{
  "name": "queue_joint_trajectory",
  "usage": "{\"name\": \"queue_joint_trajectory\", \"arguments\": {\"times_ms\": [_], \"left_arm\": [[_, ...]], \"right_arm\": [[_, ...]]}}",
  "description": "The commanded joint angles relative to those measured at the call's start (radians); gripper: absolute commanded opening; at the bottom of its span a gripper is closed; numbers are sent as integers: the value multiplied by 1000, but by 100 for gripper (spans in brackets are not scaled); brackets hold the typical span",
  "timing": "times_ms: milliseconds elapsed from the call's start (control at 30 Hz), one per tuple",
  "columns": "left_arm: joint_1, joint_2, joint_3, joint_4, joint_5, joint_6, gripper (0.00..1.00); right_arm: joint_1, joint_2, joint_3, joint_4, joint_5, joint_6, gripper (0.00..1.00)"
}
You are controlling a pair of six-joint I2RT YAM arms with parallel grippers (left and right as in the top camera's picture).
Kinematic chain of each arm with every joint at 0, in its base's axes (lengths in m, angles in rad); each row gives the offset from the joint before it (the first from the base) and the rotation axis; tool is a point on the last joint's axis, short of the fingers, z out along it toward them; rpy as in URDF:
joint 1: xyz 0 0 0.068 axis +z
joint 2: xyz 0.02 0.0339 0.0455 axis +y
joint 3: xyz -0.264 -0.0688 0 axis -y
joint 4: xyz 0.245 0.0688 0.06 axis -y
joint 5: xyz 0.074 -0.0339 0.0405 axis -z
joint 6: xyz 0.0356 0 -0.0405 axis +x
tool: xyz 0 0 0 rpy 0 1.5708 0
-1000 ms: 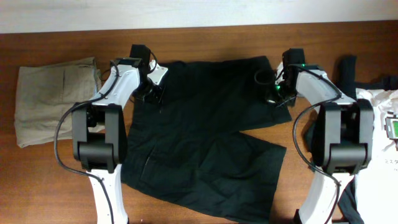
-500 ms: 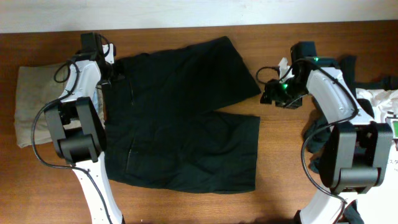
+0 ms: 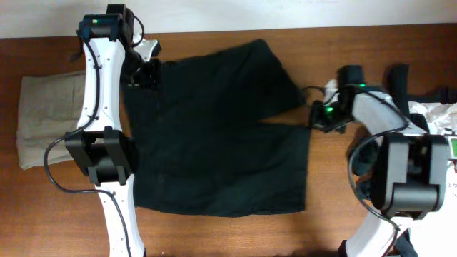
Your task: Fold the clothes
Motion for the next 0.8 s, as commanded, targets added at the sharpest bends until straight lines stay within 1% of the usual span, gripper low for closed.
{"name": "queue_joint_trajectory", "arguments": {"times_ms": [0,33,67,100,133,200,267,300,333,367,400,433,500,533,567,600,633,667,700,767], "left_arm": [[-11,0,11,-28,5,42,26],[-16,0,11,-28,5,42,26],[-24,0,11,-28,5,42,26],[-35,0,11,-28,5,42,26],[-46,0,11,-28,5,42,26],[-72,-8,11,-28,5,42,26],[-93,-48,11,-28,3,43,27],[-97,-76,11,-28,-8,42,28],[-97,-109,11,-28,-31,42,28],[-97,-149,11,-28,-53,42,29],[-97,-221,11,-28,-78,42,32],[-97,-274,6,-28,-87,42,36],[-97,-381,-33,-28,-109,42,42],[-97,-454,-87,-28,-121,41,44],[-97,-528,-172,-28,-151,34,45],[-97,-603,-338,-27,-153,18,45],[-97,-613,-421,-27,-152,17,45],[-97,-613,-491,-14,-139,14,45],[-97,-613,-619,45,-106,15,45],[-97,-613,-776,147,-66,15,45]], "right_arm": [[-72,-27,23,-35,6,31,17],[-91,-29,23,-46,5,31,18],[-114,-29,23,-66,4,23,39],[-137,-31,23,-100,-20,-34,48],[-155,-31,23,-136,-70,-125,48],[-153,-31,22,-186,-188,-226,48],[-119,-31,3,-161,-152,-232,52],[-100,-31,-8,-130,-151,-254,52],[-84,-31,-15,-101,-151,-266,51],[-63,-30,-26,-63,-150,-265,44],[-52,-30,-29,-45,-103,-237,11],[-51,-31,-28,-42,-48,-213,4],[-82,-51,-9,-71,-42,-214,4],[-107,-80,0,-86,-42,-213,4],[-137,-120,3,-104,-42,-200,4],[-162,-137,3,-160,-42,-86,4],[-162,-134,3,-179,-42,-80,4],[-156,-131,3,-199,-40,-79,7],[-148,-129,3,-215,27,-8,12],[-149,-129,3,-207,158,55,12]]}}
